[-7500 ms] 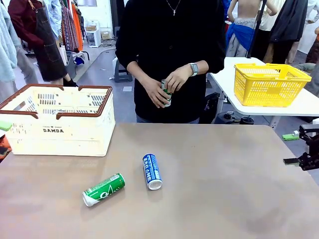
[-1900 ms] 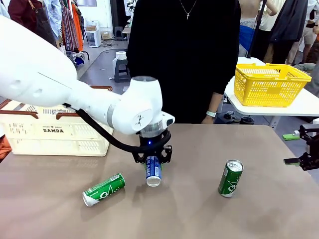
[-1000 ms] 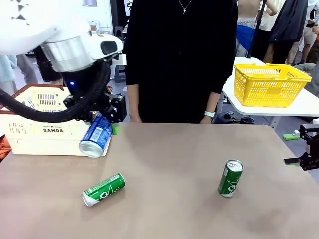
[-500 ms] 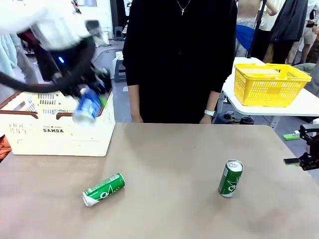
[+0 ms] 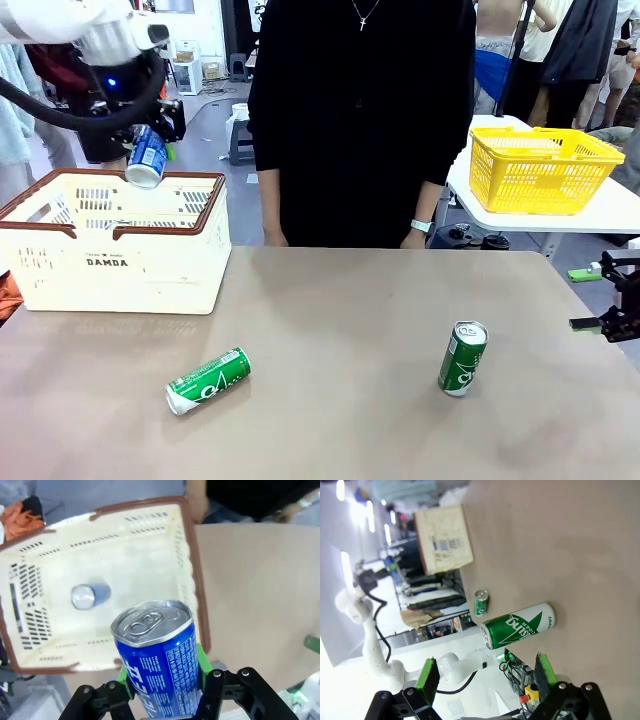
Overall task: Place the drinks into the Shopping basket.
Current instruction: Pick up one drink and place it into the Shopping basket.
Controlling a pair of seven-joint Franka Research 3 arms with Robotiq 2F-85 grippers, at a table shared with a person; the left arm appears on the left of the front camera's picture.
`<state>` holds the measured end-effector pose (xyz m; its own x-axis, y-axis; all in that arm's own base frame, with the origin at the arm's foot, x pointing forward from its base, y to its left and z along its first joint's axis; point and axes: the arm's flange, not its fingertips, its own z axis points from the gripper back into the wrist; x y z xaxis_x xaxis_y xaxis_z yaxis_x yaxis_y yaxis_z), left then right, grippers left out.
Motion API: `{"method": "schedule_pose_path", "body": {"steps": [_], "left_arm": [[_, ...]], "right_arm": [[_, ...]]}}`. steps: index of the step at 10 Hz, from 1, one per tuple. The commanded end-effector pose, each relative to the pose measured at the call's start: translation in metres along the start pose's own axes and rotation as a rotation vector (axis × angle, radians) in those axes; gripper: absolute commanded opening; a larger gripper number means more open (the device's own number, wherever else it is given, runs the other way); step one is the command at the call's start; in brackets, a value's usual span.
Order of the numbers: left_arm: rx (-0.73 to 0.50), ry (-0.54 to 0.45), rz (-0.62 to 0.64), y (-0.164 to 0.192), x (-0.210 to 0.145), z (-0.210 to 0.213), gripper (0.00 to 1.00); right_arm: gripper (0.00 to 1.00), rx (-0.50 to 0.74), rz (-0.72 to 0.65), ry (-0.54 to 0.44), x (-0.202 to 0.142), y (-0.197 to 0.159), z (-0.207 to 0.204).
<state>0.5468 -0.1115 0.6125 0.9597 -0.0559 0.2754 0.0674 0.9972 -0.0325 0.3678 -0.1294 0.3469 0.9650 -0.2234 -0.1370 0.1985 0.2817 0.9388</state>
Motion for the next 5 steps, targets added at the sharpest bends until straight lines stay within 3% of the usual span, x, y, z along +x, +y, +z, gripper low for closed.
{"method": "schedule_pose_path", "body": {"steps": [1,2,5], "left_arm": [[-0.024,-0.011,0.014,-0.013,-0.004,0.009,0.00],[0.000,0.000,0.000,0.000,0.000,0.000,0.00],[0.000,0.010,-0.005,-0.005,0.004,-0.010,0.00]], "right_arm": [[1.00,-0.005,-0.016,0.009,-0.002,0.006,0.002],[1.00,-0.005,-0.016,0.009,-0.002,0.006,0.002],[1.00,-0.005,-0.016,0.009,-0.002,0.006,0.002]]}}
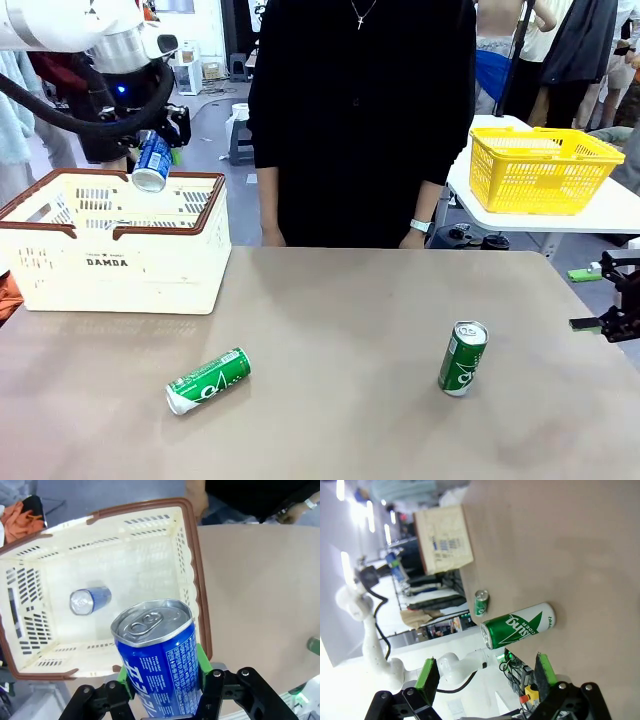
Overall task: Place the drinks into the Shopping basket.
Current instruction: Pick up one drink and place it into the Shopping basket.
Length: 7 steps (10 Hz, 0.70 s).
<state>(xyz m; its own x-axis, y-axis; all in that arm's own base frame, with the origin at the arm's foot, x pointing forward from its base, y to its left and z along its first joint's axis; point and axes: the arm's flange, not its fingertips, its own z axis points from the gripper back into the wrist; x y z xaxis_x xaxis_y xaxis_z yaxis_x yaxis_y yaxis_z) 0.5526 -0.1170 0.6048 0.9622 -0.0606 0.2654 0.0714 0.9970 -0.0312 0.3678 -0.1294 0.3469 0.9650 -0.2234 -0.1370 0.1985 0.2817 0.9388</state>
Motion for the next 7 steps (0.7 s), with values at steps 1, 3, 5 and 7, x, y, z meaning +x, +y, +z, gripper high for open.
{"method": "schedule_pose_path", "body": {"steps": [1,3,5,7], "left_arm": [[0.034,0.000,-0.110,-0.005,0.018,-0.013,0.00],[0.032,0.051,-0.155,0.012,0.055,-0.056,0.00],[0.023,0.069,-0.091,0.032,0.066,-0.089,0.00],[-0.028,0.148,-0.107,0.043,0.066,-0.119,0.00]], "right_arm": [[1.00,-0.005,-0.016,0.009,-0.002,0.006,0.002],[1.00,-0.005,-0.016,0.009,-0.002,0.006,0.002],[1.00,-0.005,-0.016,0.009,-0.002,0.006,0.002],[1.00,-0.005,-0.016,0.009,-0.002,0.006,0.002]]}}
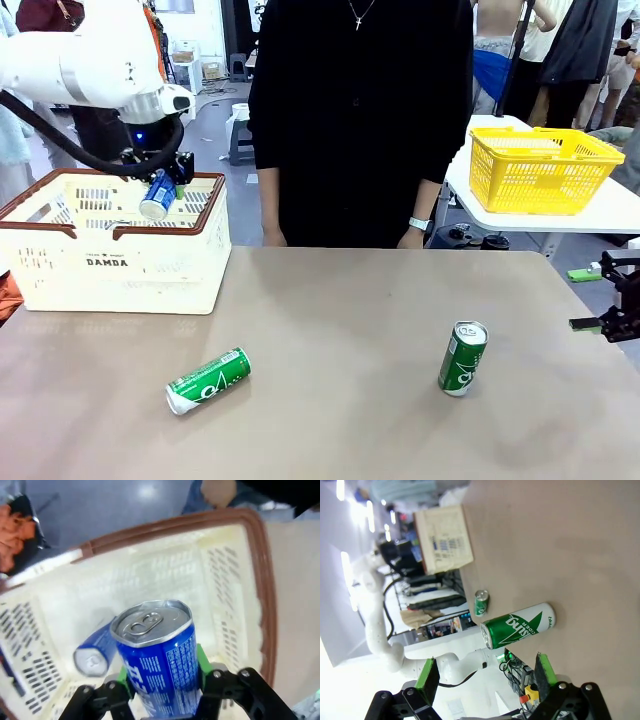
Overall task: Place the drinks into the Shopping basket.
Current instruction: Pick up one drink and place it into the Shopping basket.
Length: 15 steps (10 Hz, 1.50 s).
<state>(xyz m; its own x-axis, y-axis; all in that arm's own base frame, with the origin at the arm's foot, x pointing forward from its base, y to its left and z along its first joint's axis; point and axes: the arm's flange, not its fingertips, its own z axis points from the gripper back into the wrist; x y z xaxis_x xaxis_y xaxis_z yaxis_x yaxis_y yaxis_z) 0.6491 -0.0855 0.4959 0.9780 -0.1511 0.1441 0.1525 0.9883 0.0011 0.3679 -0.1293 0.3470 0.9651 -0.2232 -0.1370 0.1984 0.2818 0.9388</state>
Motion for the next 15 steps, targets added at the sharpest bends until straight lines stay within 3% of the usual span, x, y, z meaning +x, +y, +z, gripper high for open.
{"method": "schedule_pose_path", "body": {"steps": [1,4,9,10,11,12,15], "left_arm": [[-0.065,0.057,-0.005,0.006,0.004,-0.007,0.00],[-0.114,0.051,0.018,0.017,-0.002,-0.050,0.00],[-0.100,0.092,0.042,0.025,0.008,-0.085,0.00],[-0.101,0.100,0.045,0.025,0.009,-0.086,0.12],[-0.102,0.117,0.051,0.026,0.010,-0.086,0.69],[-0.101,0.118,0.052,0.026,0.010,-0.086,1.00],[-0.100,0.095,0.067,0.030,0.006,-0.079,1.00]], "right_arm": [[1.00,-0.005,-0.016,0.008,-0.002,0.005,0.002],[1.00,-0.005,-0.016,0.008,-0.002,0.005,0.002],[1.00,-0.005,-0.016,0.008,-0.002,0.005,0.002],[1.00,-0.005,-0.016,0.008,-0.002,0.005,0.002],[1.00,-0.005,-0.016,0.008,-0.002,0.005,0.002],[1.00,-0.005,-0.016,0.008,-0.002,0.005,0.002],[1.00,-0.005,-0.016,0.008,-0.002,0.005,0.002]]}}
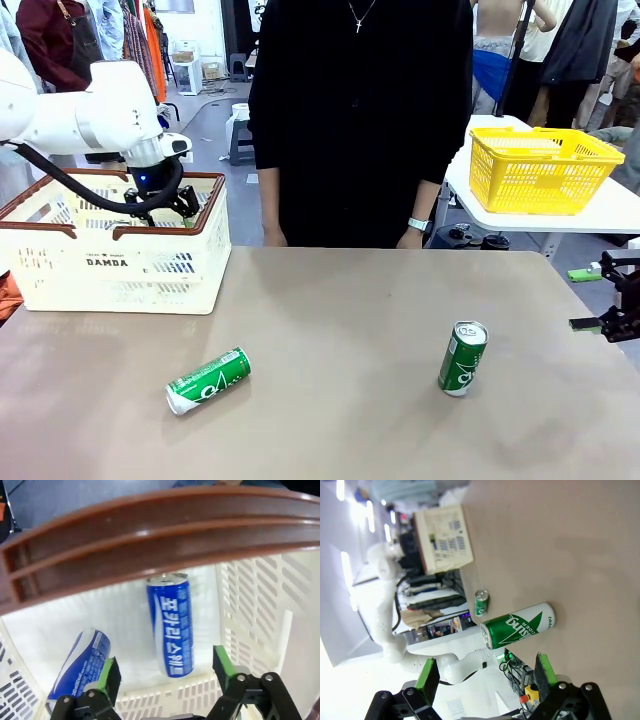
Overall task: Place the drinks into the Shopping basket.
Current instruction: Pick up one drink and place it into the Shopping basket.
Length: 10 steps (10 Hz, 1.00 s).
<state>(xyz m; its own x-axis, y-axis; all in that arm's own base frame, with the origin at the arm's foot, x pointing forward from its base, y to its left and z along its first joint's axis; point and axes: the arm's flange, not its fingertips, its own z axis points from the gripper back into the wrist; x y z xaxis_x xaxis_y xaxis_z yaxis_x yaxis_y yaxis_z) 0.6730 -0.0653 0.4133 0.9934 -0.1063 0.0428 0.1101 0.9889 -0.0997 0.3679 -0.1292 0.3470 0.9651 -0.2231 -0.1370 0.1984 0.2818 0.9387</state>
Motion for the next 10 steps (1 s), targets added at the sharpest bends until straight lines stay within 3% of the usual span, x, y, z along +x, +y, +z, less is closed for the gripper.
{"method": "schedule_pose_path", "body": {"steps": [1,4,7,10], "left_arm": [[-0.009,-0.008,0.010,0.006,-0.005,0.011,1.00],[-0.117,-0.088,-0.048,0.024,-0.042,0.072,1.00],[-0.455,-0.057,-0.164,0.051,-0.128,0.169,1.00],[-0.752,-0.093,-0.317,0.096,-0.221,0.180,1.00]], "right_arm": [[1.00,-0.005,-0.016,0.008,-0.002,0.005,0.002],[1.00,-0.005,-0.016,0.008,-0.002,0.005,0.002],[1.00,-0.005,-0.016,0.008,-0.002,0.005,0.002],[1.00,-0.005,-0.016,0.008,-0.002,0.005,0.002]]}}
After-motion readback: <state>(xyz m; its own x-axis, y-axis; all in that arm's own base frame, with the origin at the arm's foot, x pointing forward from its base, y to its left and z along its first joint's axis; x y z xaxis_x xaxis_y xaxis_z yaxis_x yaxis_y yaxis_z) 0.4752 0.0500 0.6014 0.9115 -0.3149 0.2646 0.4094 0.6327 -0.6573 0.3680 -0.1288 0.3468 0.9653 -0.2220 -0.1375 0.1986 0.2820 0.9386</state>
